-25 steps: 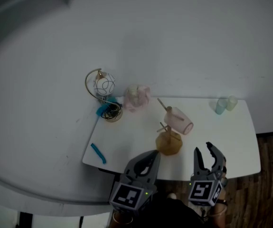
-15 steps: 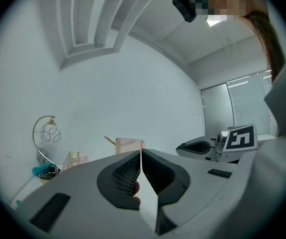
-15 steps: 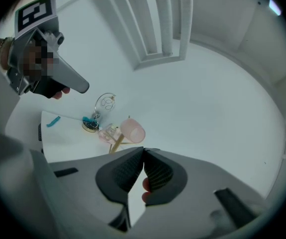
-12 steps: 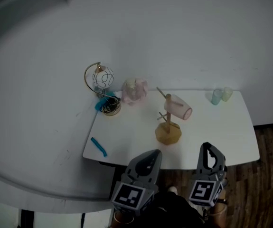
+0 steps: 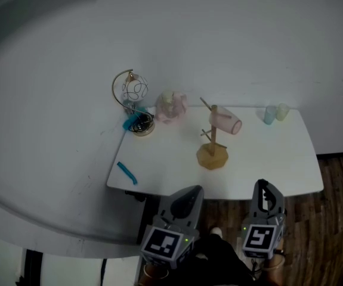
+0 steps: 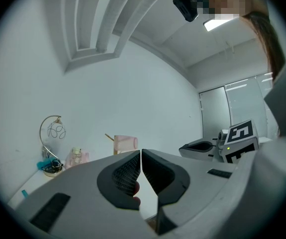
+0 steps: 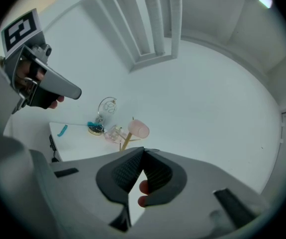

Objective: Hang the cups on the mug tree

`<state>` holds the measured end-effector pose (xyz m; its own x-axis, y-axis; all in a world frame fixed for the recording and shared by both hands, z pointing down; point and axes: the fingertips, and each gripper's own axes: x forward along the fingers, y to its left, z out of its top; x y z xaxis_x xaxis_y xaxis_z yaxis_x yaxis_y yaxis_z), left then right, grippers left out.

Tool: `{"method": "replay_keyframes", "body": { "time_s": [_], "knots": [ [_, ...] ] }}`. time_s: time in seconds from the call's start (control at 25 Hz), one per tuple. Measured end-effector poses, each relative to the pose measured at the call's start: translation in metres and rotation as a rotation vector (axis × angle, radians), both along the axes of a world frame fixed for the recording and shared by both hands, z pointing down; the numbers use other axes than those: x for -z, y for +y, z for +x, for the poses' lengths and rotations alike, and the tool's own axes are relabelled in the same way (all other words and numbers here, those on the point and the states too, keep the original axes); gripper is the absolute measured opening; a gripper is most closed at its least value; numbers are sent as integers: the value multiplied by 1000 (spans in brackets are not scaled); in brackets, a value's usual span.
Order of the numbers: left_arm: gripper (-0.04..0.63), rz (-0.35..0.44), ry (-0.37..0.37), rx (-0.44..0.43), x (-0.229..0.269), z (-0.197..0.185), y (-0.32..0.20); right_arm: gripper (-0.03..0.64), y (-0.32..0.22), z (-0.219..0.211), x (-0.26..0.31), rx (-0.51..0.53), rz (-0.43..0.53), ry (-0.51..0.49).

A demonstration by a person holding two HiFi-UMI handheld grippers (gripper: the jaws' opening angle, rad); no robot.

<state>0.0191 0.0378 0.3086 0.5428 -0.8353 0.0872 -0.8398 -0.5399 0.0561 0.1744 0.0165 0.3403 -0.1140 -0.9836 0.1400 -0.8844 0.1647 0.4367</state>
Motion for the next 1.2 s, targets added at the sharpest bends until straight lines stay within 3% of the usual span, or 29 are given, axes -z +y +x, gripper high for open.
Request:
{"method": "replay_keyframes", "body": {
  "time_s": [0.48, 1.2],
  "knots": [
    [11, 2, 18, -16, -6, -4, 44, -3, 49, -16, -5, 52, -16, -129],
    [9, 2, 29, -19, -13, -8, 72, -3, 79, -24, 2, 64, 0, -125]
  ]
}}
